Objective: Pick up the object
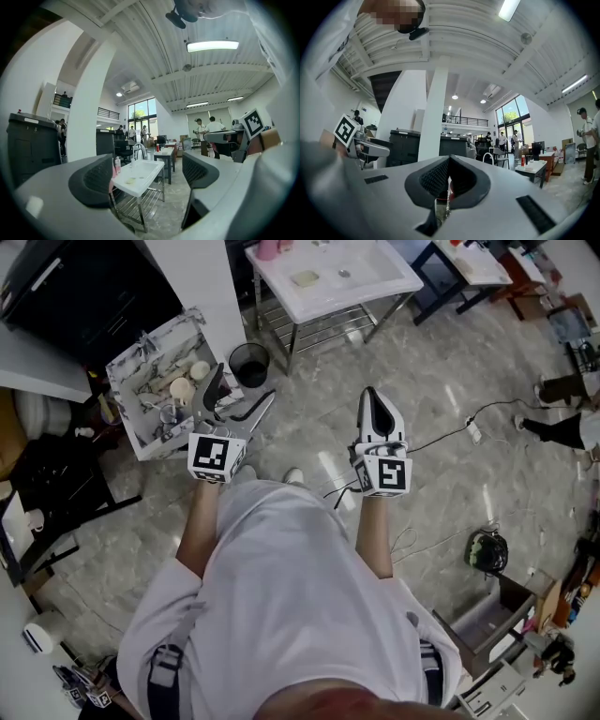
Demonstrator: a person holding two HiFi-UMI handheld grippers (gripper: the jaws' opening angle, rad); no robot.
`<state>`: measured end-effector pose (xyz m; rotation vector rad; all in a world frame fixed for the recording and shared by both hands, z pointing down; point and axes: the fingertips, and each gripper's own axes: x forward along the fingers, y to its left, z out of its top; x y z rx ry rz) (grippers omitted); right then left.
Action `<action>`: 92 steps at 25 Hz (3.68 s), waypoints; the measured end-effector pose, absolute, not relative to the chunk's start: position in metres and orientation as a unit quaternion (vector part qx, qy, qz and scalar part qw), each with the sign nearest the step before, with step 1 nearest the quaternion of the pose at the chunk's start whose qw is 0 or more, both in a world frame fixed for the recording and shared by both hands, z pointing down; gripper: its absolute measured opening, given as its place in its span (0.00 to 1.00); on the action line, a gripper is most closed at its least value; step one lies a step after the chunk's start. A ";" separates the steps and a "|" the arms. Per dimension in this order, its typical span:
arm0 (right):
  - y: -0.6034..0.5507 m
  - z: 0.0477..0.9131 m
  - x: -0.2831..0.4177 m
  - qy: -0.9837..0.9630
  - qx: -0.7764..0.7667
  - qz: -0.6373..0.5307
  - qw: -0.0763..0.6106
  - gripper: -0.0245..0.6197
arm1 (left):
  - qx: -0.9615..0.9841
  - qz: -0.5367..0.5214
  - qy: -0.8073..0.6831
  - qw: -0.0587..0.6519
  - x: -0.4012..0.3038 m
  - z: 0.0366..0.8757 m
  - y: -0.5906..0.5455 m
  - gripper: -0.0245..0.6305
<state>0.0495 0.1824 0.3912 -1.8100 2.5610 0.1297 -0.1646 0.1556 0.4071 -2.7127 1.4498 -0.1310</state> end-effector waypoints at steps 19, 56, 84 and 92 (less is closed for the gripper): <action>0.157 0.416 0.124 0.814 -0.580 0.017 0.021 0.04 | -0.867 -0.070 0.492 0.040 -0.118 0.423 0.115 0.94; -0.207 0.489 0.159 0.805 -0.582 -0.083 -0.085 0.04 | -0.894 -0.224 0.373 -0.101 -0.023 0.638 -0.368 0.94; -0.278 0.415 0.200 0.765 -0.642 -0.020 -0.046 0.04 | -0.802 -0.545 0.138 -0.200 0.012 0.877 -0.439 0.88; -0.276 0.419 0.207 0.758 -0.650 -0.027 -0.041 0.04 | -0.802 -0.547 0.126 -0.203 0.013 0.870 -0.440 0.62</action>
